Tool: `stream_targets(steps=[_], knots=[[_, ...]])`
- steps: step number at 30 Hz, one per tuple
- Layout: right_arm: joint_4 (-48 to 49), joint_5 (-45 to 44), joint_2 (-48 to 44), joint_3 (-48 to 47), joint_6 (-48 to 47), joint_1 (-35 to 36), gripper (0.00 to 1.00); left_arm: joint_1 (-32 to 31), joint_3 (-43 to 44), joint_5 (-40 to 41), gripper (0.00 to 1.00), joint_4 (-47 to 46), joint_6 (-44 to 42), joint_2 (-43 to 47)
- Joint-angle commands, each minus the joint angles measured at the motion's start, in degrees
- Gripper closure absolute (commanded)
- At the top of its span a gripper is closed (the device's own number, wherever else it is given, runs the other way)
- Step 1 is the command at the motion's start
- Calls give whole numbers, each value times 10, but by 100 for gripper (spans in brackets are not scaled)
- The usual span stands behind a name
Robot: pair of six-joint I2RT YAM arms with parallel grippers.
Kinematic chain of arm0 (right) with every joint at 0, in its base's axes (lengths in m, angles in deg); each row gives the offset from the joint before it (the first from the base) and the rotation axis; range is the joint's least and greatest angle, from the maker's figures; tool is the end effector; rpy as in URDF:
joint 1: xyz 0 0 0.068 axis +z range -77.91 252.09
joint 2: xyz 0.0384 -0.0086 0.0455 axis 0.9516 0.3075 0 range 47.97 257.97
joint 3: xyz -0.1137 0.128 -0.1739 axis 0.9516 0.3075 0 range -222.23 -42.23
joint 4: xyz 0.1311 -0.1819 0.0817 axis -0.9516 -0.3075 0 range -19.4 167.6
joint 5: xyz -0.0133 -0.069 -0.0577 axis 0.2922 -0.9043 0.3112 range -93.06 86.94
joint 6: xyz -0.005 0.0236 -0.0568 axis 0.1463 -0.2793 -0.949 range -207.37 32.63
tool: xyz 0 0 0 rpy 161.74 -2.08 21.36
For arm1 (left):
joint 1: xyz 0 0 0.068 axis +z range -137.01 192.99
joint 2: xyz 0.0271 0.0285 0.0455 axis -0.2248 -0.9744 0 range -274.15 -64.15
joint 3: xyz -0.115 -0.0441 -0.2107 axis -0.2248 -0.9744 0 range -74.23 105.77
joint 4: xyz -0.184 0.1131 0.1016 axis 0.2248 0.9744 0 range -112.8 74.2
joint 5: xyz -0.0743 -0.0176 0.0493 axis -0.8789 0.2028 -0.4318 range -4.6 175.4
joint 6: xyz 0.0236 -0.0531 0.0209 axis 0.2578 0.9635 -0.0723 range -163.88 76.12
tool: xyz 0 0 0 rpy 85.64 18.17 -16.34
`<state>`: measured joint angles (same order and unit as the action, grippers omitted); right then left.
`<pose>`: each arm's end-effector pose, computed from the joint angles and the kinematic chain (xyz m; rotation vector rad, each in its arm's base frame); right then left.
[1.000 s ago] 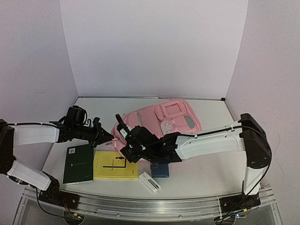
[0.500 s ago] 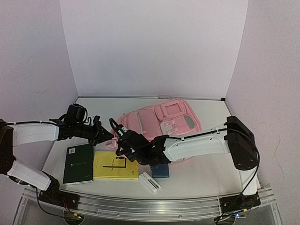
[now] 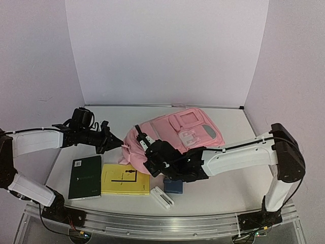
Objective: Pack the student bag
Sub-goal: Zip the student bag at the center of the board.
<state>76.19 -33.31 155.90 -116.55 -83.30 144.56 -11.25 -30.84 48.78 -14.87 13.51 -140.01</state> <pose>0.1436 0.3767 0.1986 -0.9259 1.8822 0.2284 0.2311 -0.1345 0.2005 -0.3501 2.5308 -1.3954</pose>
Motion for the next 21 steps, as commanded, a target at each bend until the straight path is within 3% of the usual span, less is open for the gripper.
stream_targets(steps=[1,7,21], knots=[[-66,-53,-86,53,24,-7,100,47,38,74,100,-45,7,-26],[-80,-51,-150,93,40,-7,100,73,58,57,100,-77,13,-88],[-106,-37,-248,146,79,-7,100,94,186,16,100,-131,-61,-263]])
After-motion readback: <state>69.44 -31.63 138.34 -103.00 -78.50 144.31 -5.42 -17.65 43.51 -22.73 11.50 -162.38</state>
